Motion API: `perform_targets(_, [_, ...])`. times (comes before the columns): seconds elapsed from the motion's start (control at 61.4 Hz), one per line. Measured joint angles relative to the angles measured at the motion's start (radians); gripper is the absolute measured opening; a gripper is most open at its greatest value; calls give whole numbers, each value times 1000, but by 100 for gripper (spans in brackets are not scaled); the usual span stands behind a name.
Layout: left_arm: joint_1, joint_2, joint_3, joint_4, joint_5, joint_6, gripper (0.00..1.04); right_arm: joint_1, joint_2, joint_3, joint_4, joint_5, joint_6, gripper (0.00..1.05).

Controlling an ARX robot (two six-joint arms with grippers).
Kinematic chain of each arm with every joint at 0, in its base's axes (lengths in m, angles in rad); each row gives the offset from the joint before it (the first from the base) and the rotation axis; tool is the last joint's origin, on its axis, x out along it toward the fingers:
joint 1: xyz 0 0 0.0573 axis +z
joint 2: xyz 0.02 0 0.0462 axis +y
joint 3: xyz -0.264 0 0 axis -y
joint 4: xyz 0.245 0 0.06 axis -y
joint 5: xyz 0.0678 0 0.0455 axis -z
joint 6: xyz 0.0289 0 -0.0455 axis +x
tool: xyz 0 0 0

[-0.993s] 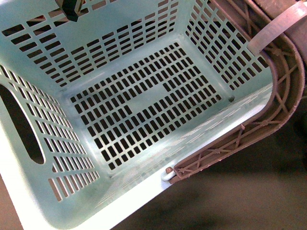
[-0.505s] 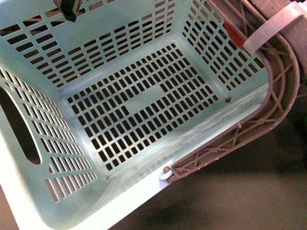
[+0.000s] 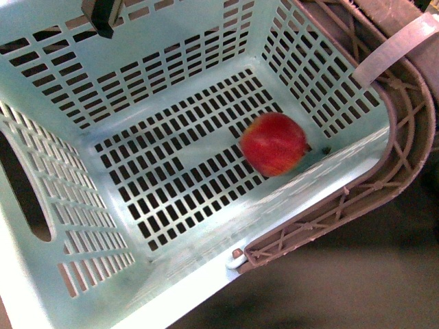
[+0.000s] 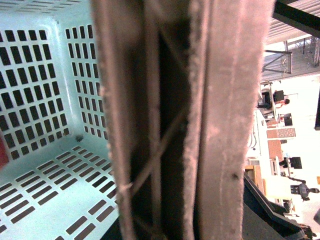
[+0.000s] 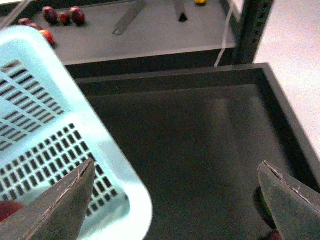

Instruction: Pick apple with right arm and hold basket with left

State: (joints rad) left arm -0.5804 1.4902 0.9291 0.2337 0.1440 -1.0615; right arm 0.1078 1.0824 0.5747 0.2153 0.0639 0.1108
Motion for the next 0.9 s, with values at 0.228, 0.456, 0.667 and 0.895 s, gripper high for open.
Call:
perform_targets(0.228, [0, 0, 0, 0, 12, -2, 16, -105, -153, -270, 409, -61, -88, 58])
perform_targets(0.456, [0, 0, 0, 0, 11, -10, 16, -105, -253, -381, 411, -61, -103, 21])
perform_targets(0.667, [0, 0, 0, 0, 13, -9, 16, -106, -367, -457, 372, -61, -107, 2])
perform_targets(0.895, [0, 0, 0, 0, 10, -5, 16, -106, -483, -505, 304, -61, -107, 2])
